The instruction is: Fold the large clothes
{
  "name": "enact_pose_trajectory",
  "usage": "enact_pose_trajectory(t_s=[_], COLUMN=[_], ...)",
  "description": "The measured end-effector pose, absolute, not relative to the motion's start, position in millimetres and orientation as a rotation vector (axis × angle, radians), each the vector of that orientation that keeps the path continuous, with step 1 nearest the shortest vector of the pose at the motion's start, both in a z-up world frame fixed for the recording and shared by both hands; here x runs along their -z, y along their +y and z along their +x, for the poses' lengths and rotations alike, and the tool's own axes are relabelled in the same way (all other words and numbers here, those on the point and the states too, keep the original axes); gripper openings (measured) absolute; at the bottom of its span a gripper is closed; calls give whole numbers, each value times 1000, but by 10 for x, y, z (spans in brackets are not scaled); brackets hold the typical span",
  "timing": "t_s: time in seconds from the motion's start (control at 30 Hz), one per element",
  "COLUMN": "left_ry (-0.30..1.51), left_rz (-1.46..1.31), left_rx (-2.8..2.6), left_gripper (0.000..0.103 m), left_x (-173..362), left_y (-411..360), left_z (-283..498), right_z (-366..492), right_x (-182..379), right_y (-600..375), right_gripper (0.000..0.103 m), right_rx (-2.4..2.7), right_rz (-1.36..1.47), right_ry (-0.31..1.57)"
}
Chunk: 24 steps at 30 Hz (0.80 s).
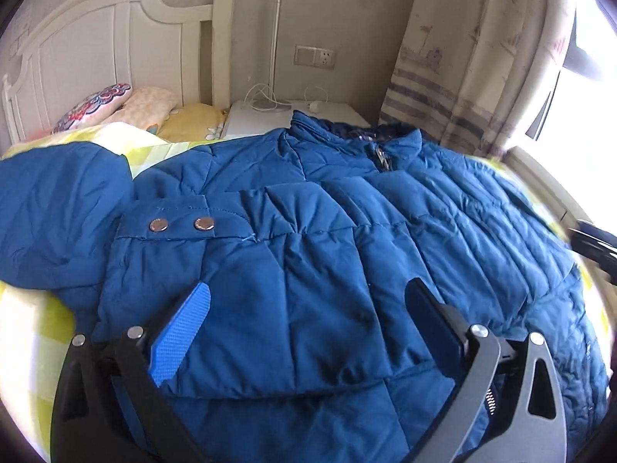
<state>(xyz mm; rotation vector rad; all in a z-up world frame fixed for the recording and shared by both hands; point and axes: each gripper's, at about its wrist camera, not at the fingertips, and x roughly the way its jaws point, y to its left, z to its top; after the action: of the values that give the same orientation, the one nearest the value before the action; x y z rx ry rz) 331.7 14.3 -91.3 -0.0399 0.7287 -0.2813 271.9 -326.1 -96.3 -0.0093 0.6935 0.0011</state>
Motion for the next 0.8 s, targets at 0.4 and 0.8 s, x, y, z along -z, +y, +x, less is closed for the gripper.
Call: enact_pose_trajectory(t_s=[0.4, 0.8], left_ry=[729, 766], left_rz=[-223, -178], left_rx=[246, 223], left_gripper=[100, 101], left_x=[875, 914], left_y=[448, 363], left_z=[3459, 3503], right_z=[3651, 4325], right_x=[1131, 1212], right_y=[-3426, -3605], right_gripper=[75, 87], right_rx=[-20, 40], right_rz=[92, 199], right_ry=[828, 852])
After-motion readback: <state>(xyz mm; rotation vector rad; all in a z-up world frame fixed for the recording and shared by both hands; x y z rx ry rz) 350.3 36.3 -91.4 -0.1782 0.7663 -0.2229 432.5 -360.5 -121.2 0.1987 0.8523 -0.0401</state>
